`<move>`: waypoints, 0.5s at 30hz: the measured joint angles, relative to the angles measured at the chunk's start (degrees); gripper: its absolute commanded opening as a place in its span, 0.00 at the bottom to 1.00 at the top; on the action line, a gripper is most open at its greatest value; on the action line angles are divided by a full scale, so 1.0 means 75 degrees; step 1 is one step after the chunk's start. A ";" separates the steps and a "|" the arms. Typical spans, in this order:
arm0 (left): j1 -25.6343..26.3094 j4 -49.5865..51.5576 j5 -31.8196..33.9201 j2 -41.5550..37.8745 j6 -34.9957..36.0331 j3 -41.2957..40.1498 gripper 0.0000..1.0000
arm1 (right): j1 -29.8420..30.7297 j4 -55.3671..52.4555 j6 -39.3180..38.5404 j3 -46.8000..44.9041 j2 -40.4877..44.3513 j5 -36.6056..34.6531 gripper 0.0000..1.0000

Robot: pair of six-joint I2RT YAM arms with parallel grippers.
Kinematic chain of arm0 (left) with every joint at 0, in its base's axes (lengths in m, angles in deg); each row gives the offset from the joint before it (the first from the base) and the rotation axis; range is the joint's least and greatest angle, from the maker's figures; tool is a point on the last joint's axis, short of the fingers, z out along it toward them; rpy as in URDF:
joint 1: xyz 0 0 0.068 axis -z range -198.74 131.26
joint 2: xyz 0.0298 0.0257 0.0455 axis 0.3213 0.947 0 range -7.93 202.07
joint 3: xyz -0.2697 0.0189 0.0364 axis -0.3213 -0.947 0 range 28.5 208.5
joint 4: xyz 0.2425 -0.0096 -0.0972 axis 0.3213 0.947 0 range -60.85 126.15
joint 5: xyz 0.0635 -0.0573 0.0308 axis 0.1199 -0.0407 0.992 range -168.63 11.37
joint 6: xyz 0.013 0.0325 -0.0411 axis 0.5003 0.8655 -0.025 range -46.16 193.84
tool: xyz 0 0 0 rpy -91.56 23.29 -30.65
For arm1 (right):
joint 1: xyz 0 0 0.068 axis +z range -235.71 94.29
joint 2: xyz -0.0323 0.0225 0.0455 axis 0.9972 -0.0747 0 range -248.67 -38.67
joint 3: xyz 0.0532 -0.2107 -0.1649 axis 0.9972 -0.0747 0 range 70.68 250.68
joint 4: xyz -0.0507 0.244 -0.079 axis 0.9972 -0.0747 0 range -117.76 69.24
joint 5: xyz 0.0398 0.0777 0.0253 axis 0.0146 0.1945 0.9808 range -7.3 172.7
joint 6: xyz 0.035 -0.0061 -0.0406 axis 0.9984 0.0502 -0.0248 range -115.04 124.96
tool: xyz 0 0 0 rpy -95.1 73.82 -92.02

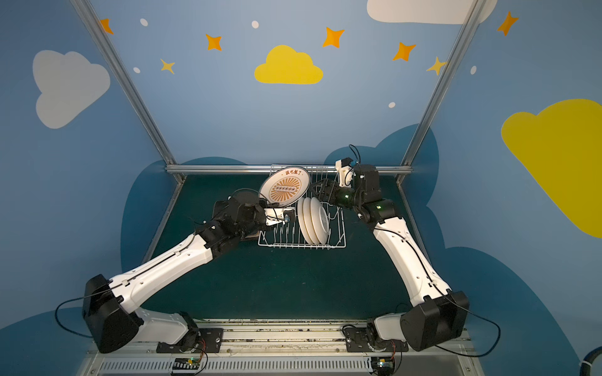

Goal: Unload the plates from the dish rack
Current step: Pick up a plate from the dish rack.

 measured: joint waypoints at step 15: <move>0.0236 -0.0667 0.0318 0.0312 0.1160 -0.0434 0.03 | 0.0003 -0.0382 0.0542 0.0385 -0.1040 0.0635 0.38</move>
